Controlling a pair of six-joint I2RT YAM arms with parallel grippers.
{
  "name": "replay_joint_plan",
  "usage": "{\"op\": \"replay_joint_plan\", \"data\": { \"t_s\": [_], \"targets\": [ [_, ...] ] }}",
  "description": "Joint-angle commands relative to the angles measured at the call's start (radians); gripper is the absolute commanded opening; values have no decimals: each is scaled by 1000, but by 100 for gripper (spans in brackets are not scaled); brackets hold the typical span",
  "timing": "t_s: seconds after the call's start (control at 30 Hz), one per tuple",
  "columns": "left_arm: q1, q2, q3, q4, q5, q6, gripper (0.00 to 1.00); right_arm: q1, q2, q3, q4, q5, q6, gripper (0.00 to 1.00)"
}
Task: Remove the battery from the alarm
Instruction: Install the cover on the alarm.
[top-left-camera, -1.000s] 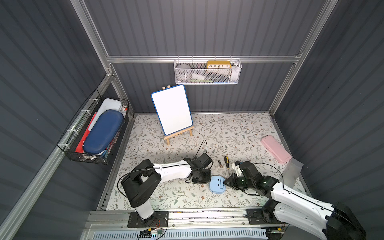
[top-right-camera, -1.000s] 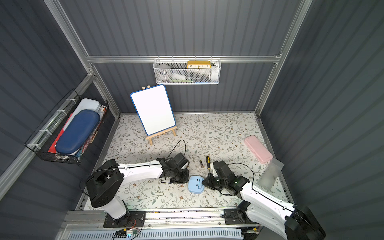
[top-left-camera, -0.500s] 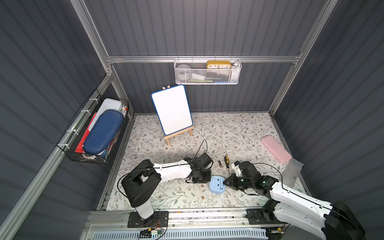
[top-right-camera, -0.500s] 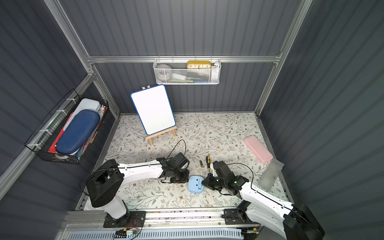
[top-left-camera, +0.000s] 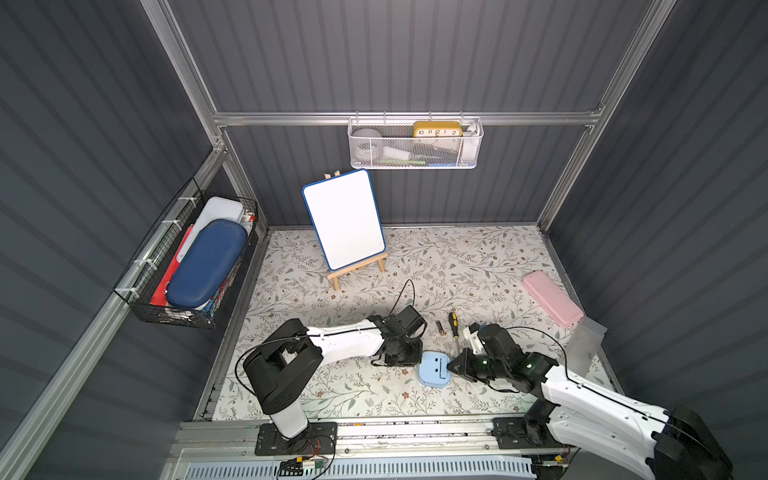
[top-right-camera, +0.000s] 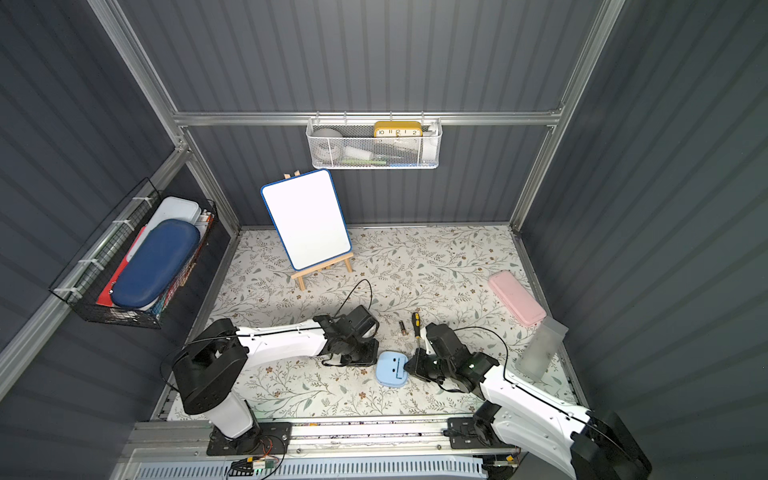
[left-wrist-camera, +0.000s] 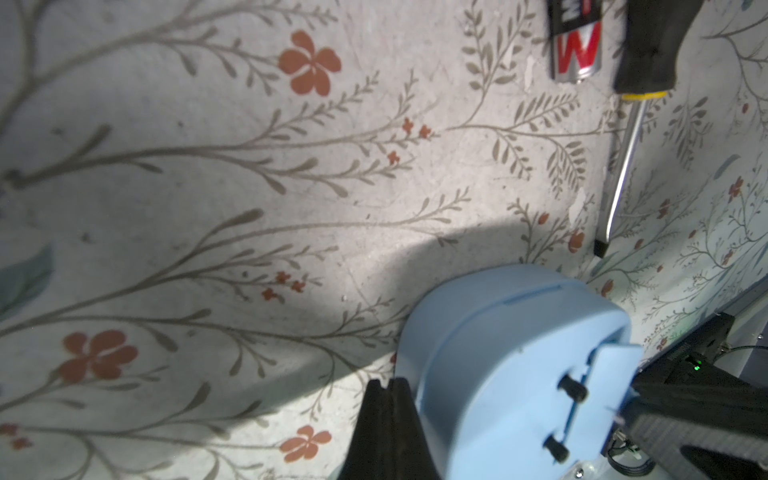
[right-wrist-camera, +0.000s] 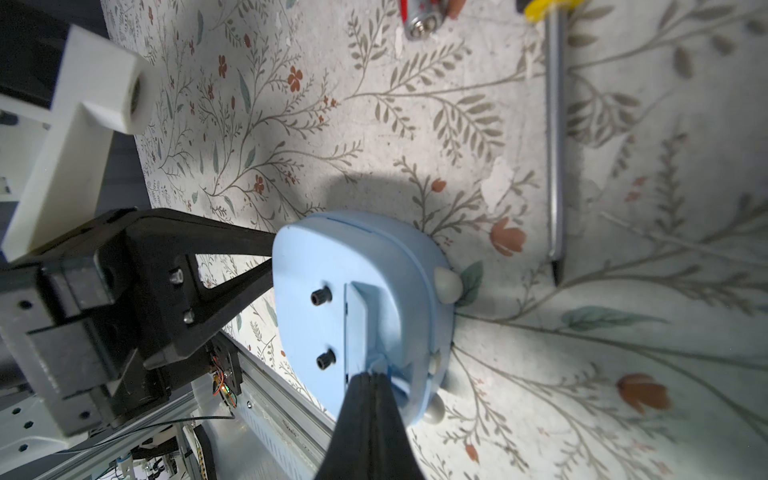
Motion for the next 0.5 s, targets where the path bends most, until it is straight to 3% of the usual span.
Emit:
{"op": "replay_joint_plan", "data": {
  "t_s": [0.0,0.47],
  "targets": [
    [-3,12,22,-2,16,17,0,11,-2,-1,-14,23,-2,0],
    [-3,11,20,-1,17,15,0,19,12,-10,5,26,2,0]
  ]
}}
